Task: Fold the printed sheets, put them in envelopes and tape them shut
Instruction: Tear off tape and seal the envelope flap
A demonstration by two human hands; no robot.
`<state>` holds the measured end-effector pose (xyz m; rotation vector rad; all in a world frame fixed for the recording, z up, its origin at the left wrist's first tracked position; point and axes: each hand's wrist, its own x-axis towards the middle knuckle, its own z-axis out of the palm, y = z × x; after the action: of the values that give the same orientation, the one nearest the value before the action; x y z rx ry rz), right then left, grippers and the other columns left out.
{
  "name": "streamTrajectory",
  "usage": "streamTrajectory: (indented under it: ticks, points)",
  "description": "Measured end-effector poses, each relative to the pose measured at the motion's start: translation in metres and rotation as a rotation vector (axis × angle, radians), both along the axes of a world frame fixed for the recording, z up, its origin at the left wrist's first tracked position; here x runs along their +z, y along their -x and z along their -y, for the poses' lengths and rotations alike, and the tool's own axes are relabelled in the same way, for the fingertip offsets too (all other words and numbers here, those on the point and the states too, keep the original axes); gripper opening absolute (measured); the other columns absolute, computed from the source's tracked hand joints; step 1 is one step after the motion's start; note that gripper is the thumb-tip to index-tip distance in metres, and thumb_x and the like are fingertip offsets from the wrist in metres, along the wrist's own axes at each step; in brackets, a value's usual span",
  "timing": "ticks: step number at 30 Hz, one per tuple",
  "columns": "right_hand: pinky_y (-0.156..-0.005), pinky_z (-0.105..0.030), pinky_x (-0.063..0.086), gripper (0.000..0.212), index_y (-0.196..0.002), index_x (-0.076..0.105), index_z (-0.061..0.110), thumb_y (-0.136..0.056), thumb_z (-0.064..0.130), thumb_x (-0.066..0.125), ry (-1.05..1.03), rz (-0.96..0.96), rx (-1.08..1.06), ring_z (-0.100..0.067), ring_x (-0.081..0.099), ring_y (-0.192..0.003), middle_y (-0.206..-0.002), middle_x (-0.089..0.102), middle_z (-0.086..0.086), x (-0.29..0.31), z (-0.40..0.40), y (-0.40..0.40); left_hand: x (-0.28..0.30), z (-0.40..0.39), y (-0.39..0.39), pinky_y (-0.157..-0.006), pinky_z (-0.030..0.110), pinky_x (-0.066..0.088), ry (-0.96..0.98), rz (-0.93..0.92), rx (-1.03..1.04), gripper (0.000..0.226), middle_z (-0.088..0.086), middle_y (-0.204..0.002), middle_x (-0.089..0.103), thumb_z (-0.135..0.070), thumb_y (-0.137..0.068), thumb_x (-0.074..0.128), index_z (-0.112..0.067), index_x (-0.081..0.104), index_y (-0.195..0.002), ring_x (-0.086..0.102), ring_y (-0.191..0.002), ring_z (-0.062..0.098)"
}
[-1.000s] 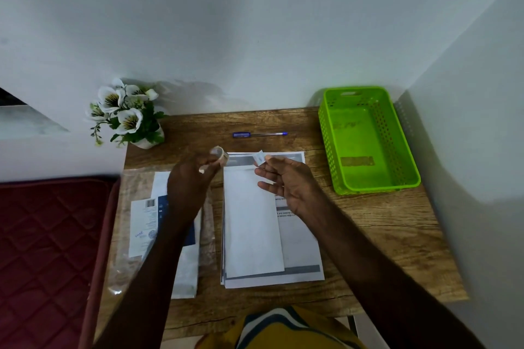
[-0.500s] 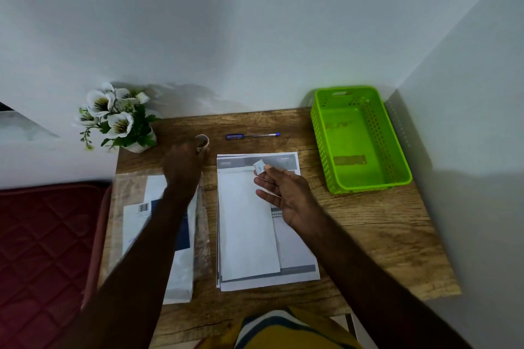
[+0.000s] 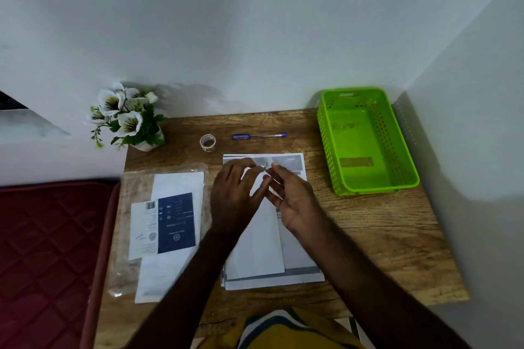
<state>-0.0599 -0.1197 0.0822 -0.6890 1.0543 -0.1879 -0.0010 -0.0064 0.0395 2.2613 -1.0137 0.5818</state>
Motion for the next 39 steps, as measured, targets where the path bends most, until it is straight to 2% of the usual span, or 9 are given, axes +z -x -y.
streamTrajectory:
  ticks: [6, 11, 18, 20, 23, 26, 28, 34, 39]
  points:
    - [-0.077, -0.036, 0.062, 0.028, -0.121, 0.069, 0.008, -0.095, 0.019, 0.072, 0.004, 0.026, -0.003, -0.023, 0.073, -0.105, -0.113, 0.076, -0.012, 0.003, -0.005, 0.001, -0.007, 0.008, -0.003, -0.091, 0.033, 0.052, 0.071, 0.040, 0.039, 0.024, 0.011, -0.107, 0.075, -0.030, -0.092, 0.077, -0.008, 0.076, -0.102, 0.063, -0.106, 0.024]
    - [-0.080, -0.038, 0.063, 0.013, -0.107, 0.071, 0.012, -0.096, 0.019, 0.070, 0.026, 0.029, 0.003, -0.022, 0.075, -0.101, -0.106, 0.078, -0.009, 0.004, -0.006, 0.000, -0.014, 0.008, -0.004, -0.089, 0.034, 0.053, 0.081, 0.092, 0.009, 0.020, 0.012, -0.105, 0.074, -0.024, -0.093, 0.076, -0.007, 0.073, -0.104, 0.064, -0.105, 0.024]
    - [-0.073, -0.033, 0.063, 0.008, -0.102, 0.073, 0.014, -0.097, 0.019, 0.070, 0.080, 0.041, 0.025, -0.021, 0.075, -0.100, -0.101, 0.080, -0.005, 0.007, -0.009, 0.002, -0.008, 0.008, 0.002, -0.088, 0.029, 0.053, 0.104, 0.001, 0.023, 0.019, 0.010, -0.102, 0.076, -0.023, -0.093, 0.075, -0.005, 0.077, -0.100, 0.069, -0.100, 0.024]
    - [-0.076, -0.035, 0.063, 0.013, -0.106, 0.072, 0.013, -0.097, 0.023, 0.070, 0.112, 0.042, 0.030, -0.022, 0.074, -0.104, -0.106, 0.079, -0.006, 0.008, -0.009, 0.004, -0.001, 0.011, 0.005, -0.089, 0.029, 0.053, 0.127, -0.179, 0.046, 0.018, 0.007, -0.105, 0.076, -0.023, -0.092, 0.076, -0.008, 0.077, -0.101, 0.068, -0.102, 0.021]
    - [-0.086, -0.042, 0.063, 0.029, -0.113, 0.073, 0.012, -0.096, 0.035, 0.070, 0.159, 0.005, 0.004, -0.020, 0.072, -0.106, -0.110, 0.077, -0.004, 0.009, -0.011, 0.006, 0.013, 0.014, 0.006, -0.084, 0.029, 0.059, 0.262, -0.680, 0.071, 0.013, -0.010, -0.104, 0.073, -0.031, -0.095, 0.071, -0.020, 0.076, -0.100, 0.066, -0.100, 0.005]
    - [-0.089, -0.044, 0.062, 0.038, -0.116, 0.073, 0.012, -0.096, 0.043, 0.067, 0.228, -0.056, 0.001, -0.018, 0.069, -0.107, -0.112, 0.076, -0.002, 0.009, -0.009, 0.008, 0.025, 0.015, 0.001, -0.072, 0.023, 0.060, 0.434, -1.206, 0.067, 0.013, -0.013, -0.096, 0.076, -0.036, -0.095, 0.070, -0.027, 0.076, -0.102, 0.071, -0.093, 0.009]
    - [-0.089, -0.044, 0.063, 0.037, -0.118, 0.072, 0.012, -0.096, 0.042, 0.067, 0.262, -0.079, 0.009, -0.019, 0.069, -0.107, -0.113, 0.075, -0.003, 0.009, -0.009, 0.008, 0.029, 0.012, -0.002, -0.067, 0.021, 0.059, 0.513, -1.423, 0.041, 0.012, -0.010, -0.094, 0.078, -0.036, -0.093, 0.072, -0.029, 0.076, -0.102, 0.073, -0.092, 0.011]
    - [-0.075, -0.037, 0.065, 0.009, -0.091, 0.073, 0.023, -0.089, 0.030, 0.078, 0.334, -0.100, 0.010, -0.017, 0.071, -0.098, -0.099, 0.077, 0.001, 0.006, -0.008, 0.007, 0.025, 0.011, -0.003, -0.066, 0.023, 0.058, 0.570, -1.545, 0.055, 0.022, -0.006, -0.095, 0.077, -0.034, -0.094, 0.071, -0.021, 0.076, -0.111, 0.073, -0.090, 0.009]
    - [-0.069, -0.036, 0.066, 0.010, -0.080, 0.074, 0.022, -0.087, 0.026, 0.079, 0.387, -0.118, 0.036, -0.017, 0.072, -0.091, -0.087, 0.077, 0.002, 0.002, -0.008, 0.007, 0.019, 0.010, -0.004, -0.065, 0.021, 0.058, 0.529, -1.507, 0.061, 0.013, -0.009, -0.093, 0.076, -0.034, -0.095, 0.070, -0.027, 0.075, -0.104, 0.073, -0.089, 0.008]
